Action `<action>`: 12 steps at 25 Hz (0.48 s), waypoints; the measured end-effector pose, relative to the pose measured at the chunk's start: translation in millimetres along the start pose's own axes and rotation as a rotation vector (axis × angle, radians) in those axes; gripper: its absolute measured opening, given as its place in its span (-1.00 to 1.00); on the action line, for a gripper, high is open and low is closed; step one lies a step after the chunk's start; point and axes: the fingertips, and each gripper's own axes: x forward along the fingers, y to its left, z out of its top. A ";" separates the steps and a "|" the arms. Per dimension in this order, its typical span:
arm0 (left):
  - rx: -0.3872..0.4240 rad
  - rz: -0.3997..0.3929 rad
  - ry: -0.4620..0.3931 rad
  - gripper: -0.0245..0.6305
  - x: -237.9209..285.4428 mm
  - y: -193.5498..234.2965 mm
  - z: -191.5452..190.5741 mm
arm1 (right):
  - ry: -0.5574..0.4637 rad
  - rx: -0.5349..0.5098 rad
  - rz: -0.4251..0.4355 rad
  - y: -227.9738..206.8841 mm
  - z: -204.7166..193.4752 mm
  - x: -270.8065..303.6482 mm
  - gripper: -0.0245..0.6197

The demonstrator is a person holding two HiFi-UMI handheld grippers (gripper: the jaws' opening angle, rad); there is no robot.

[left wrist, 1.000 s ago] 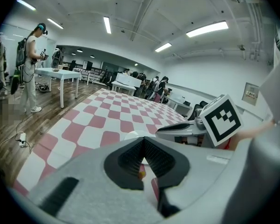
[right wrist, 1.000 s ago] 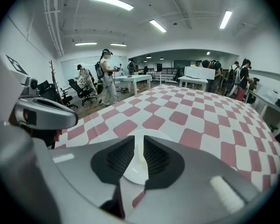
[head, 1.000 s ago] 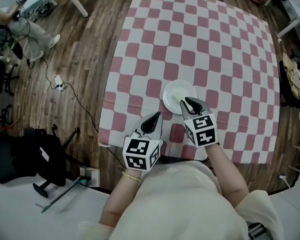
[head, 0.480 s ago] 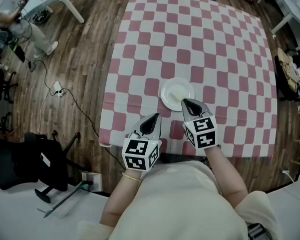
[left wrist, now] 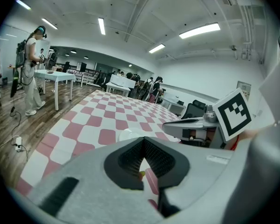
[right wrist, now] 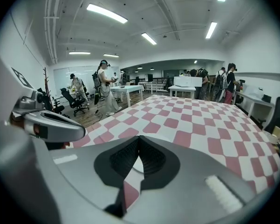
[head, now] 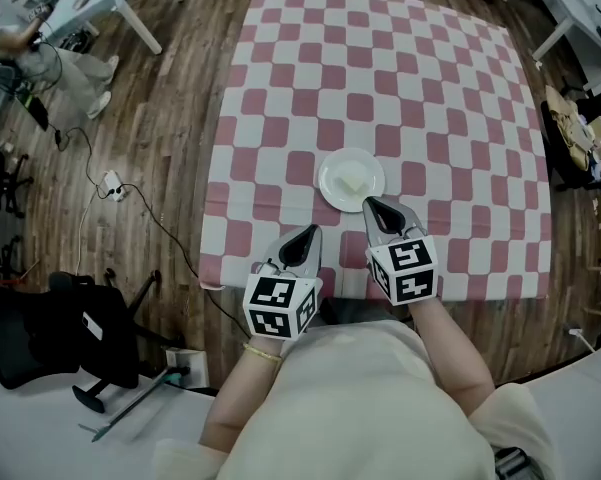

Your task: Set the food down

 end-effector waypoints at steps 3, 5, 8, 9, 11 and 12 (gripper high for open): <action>0.003 -0.010 0.000 -0.92 -5.0 -3.3 -2.8 | -0.022 0.009 -0.012 4.7 1.3 -10.8 -0.90; 0.004 -0.015 -0.001 -0.92 -8.4 -5.8 -5.0 | -0.032 0.014 -0.017 8.0 0.7 -17.4 -0.90; 0.006 -0.024 -0.003 -0.92 -12.9 -10.2 -8.6 | -0.043 0.021 -0.021 13.3 -1.3 -26.4 -0.90; 0.008 -0.026 -0.004 -0.92 -14.5 -11.9 -9.5 | -0.047 0.024 -0.021 15.3 -2.0 -29.4 -0.90; 0.012 -0.033 -0.004 -0.92 -17.8 -15.3 -11.3 | -0.054 0.029 -0.020 19.5 -3.0 -35.6 -0.90; 0.014 -0.037 -0.004 -0.92 -19.5 -16.9 -12.0 | -0.057 0.031 -0.020 21.7 -3.2 -38.8 -0.90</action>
